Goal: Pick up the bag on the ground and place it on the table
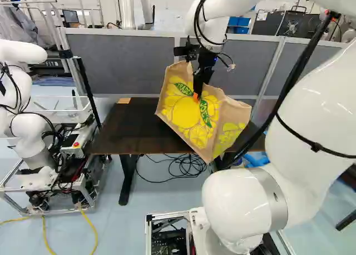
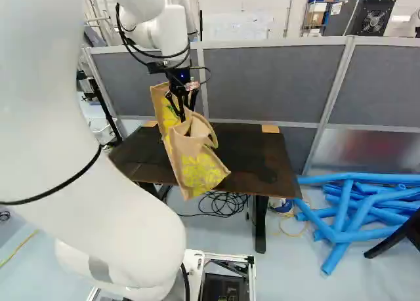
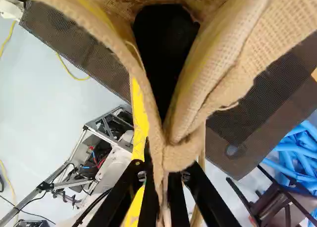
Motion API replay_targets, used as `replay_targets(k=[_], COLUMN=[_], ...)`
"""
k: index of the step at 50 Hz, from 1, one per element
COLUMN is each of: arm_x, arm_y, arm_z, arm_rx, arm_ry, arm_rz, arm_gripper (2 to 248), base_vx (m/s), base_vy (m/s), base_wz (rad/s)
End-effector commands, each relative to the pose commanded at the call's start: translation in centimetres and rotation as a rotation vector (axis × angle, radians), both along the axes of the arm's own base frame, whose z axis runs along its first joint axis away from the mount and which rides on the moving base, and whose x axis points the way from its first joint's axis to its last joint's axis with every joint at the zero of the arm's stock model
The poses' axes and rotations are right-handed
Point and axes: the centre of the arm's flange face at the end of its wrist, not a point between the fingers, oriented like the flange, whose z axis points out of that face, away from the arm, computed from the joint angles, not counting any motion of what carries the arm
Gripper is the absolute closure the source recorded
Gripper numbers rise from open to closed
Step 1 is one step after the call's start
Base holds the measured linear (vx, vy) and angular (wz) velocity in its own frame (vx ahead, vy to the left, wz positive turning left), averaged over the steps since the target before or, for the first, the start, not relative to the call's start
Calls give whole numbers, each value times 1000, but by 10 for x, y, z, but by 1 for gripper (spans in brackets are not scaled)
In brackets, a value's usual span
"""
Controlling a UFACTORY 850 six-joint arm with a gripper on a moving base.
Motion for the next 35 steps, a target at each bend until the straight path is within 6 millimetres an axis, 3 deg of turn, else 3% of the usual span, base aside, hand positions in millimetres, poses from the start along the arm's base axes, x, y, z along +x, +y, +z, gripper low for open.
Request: replay_targets(k=[35], arm_x=[64], arm_y=[-19], arm_z=[1], arm_rx=[-1], arm_ry=[-17], arm_rz=[-35], arm_gripper=[228], base_vx=[0], base_vy=[0], base_wz=[0])
